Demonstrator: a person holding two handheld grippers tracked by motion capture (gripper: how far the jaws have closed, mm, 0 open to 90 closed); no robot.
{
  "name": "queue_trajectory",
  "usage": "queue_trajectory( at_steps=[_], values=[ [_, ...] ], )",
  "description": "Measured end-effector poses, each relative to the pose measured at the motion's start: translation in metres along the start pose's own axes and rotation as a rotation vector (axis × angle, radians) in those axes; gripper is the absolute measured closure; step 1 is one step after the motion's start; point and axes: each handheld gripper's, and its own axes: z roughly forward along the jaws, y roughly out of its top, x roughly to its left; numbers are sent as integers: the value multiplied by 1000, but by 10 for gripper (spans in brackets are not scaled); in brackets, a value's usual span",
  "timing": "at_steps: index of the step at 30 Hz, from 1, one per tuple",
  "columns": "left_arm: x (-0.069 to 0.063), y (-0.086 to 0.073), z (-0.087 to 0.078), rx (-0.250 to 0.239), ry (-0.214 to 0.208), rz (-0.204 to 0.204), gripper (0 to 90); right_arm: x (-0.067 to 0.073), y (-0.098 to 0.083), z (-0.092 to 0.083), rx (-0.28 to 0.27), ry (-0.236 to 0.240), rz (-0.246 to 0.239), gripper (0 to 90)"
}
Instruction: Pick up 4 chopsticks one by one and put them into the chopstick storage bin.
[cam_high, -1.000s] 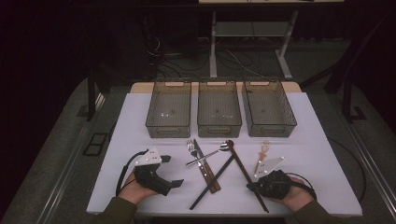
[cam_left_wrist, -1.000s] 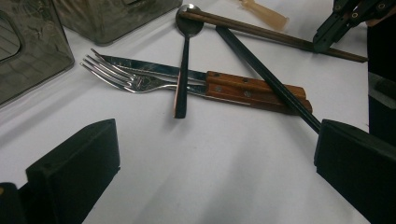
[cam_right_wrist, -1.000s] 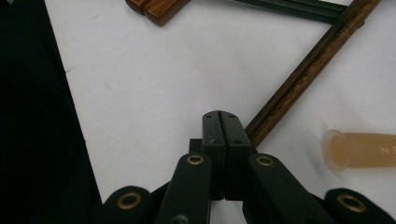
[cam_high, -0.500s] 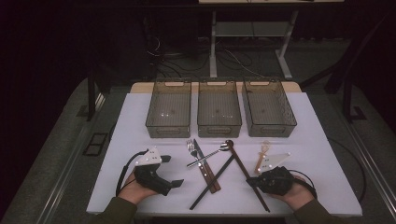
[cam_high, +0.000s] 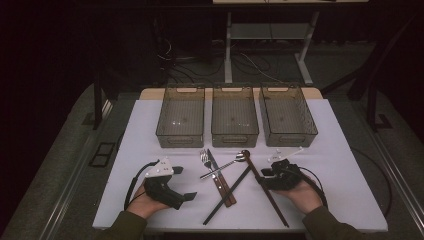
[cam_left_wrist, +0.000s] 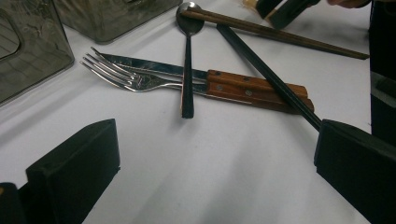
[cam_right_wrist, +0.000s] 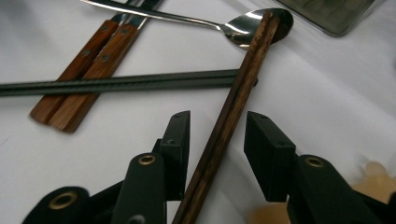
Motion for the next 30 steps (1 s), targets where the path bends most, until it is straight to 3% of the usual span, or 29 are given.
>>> queue_trajectory(
  at_steps=[6,16,23,28,30],
  values=[
    [0,0,0,3,-1,4,0,0,4,13,21,-33,-12,621],
    [0,0,0,2,-3,4,0,5,3,18,53,-61,-52,705],
    [0,0,0,2,-4,5,0,5,3,18,55,-43,-66,766],
    [0,0,0,3,-4,7,0,5,3,18,54,-34,-76,766],
    [0,0,0,3,-4,7,0,5,3,18,48,-30,-73,725]
  ],
)
